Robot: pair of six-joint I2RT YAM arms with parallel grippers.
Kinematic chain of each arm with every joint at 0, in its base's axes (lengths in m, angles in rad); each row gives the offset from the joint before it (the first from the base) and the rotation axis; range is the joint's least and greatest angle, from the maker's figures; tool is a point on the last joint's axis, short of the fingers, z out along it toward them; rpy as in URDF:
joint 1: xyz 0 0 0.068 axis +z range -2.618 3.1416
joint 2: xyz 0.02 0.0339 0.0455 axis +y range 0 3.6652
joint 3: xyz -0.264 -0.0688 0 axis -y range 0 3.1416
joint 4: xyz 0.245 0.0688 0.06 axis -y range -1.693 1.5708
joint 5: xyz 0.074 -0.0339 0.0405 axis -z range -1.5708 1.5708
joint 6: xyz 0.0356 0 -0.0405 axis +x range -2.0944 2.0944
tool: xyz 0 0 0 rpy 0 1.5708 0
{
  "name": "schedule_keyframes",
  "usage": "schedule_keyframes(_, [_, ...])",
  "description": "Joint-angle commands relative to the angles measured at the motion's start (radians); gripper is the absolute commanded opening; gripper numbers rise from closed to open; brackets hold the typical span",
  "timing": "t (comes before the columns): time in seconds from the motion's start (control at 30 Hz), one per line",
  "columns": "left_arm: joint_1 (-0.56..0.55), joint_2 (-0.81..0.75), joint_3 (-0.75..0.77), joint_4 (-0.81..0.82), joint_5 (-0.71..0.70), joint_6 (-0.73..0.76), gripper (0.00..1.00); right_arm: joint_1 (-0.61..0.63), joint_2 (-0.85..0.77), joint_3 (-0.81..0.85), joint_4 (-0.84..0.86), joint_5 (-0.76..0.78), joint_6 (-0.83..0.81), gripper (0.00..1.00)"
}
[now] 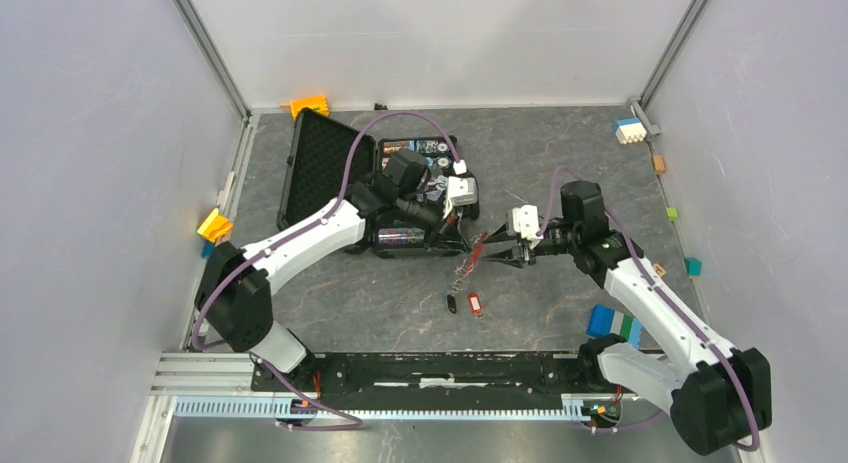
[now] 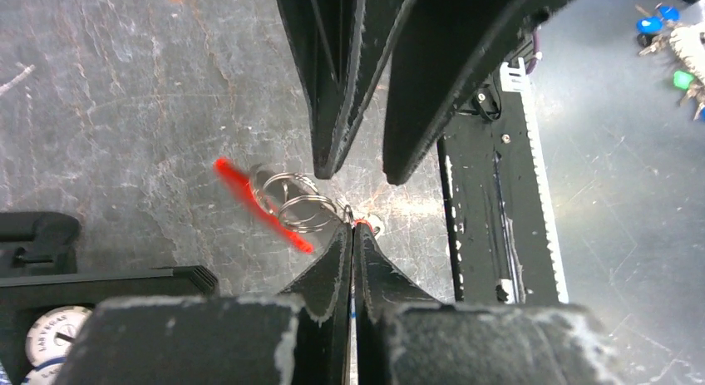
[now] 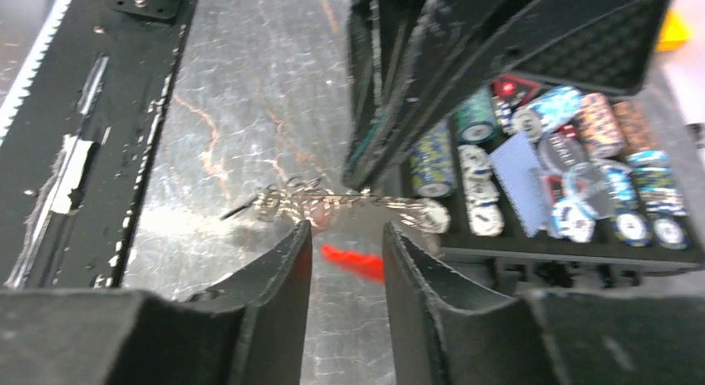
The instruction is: Put the keys on the keyring
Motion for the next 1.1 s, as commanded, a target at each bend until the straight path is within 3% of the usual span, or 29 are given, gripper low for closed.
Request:
schedule_keyframes(0.0, [-0.02, -0.093, 0.055, -0.034, -0.035, 0.148, 0.02, 0.005, -0.062, 0.037, 0.135, 0.02, 0.134, 0.38])
schedule_keyframes(0.2, [-0.031, -0.121, 0.09, -0.054, -0.057, 0.159, 0.02, 0.006, -0.058, 0.084, 0.096, -0.08, 0.148, 0.3])
schedule_keyframes(0.67, [-0.071, -0.137, 0.073, -0.054, -0.058, 0.166, 0.02, 0.019, -0.008, 0.066, 0.116, -0.131, 0.172, 0.28])
schedule_keyframes(0.77, [-0.074, -0.137, 0.073, -0.054, -0.067, 0.163, 0.02, 0.023, 0.0, 0.065, 0.118, -0.13, 0.176, 0.22])
schedule_keyframes(0.97, [-0.082, -0.141, 0.066, -0.054, -0.075, 0.165, 0.02, 0.027, -0.01, 0.026, 0.24, -0.097, 0.291, 0.01])
schedule_keyframes(1.07, [-0.083, -0.151, 0.048, -0.041, -0.079, 0.166, 0.02, 0.027, -0.016, -0.001, 0.292, -0.076, 0.332, 0.0])
